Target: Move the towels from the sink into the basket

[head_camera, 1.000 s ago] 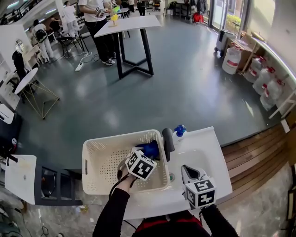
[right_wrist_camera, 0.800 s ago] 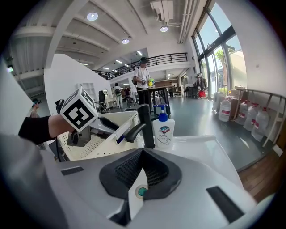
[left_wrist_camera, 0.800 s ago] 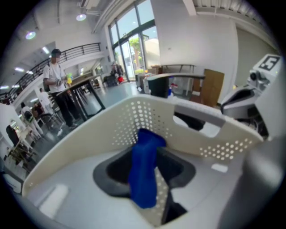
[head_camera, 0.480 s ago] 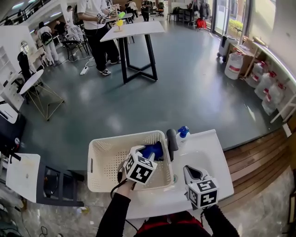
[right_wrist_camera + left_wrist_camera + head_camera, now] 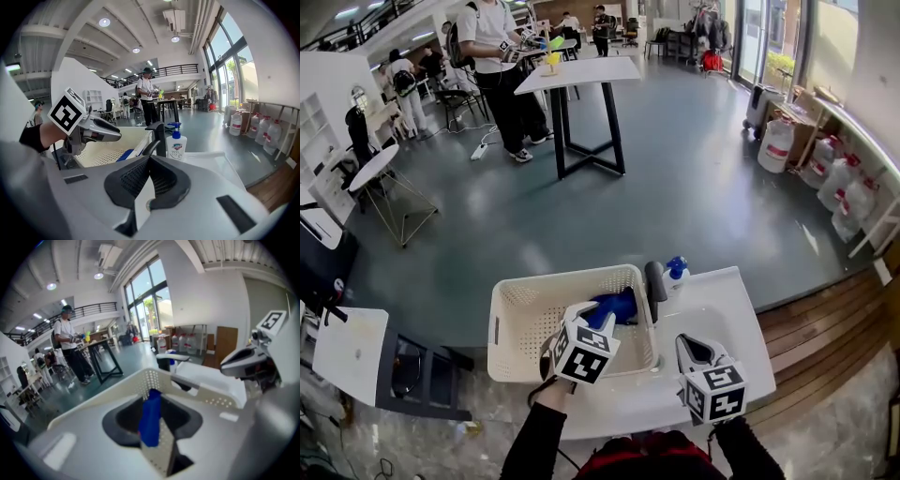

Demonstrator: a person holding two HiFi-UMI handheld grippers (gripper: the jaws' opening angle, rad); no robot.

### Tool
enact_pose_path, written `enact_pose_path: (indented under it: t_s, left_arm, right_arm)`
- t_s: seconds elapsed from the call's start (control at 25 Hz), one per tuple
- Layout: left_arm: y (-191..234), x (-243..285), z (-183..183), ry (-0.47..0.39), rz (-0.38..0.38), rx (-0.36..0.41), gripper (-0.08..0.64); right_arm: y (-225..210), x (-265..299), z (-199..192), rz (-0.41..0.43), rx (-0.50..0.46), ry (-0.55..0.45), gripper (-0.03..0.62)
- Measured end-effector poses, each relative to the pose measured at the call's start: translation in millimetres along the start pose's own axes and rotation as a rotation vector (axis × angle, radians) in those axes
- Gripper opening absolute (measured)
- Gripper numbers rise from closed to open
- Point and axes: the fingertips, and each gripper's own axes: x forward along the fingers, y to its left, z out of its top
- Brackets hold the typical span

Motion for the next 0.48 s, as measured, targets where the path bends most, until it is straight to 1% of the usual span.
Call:
enact_pose_path:
  t_s: [0.32, 0.48]
  left_arm:
    - [-3.5, -32.2, 0.5, -0.048, 0.034, -0.035, 0.086]
    - [-3.5, -48.8, 4.6, -0.087, 0.054, -0.053, 0.052]
  right_arm:
    - [8.4, -13.1, 4.5, 0.002, -0.012, -0.028, 0.008]
    - [13.5, -18.8, 8.5, 0.007, -0.021, -0.042, 0.008]
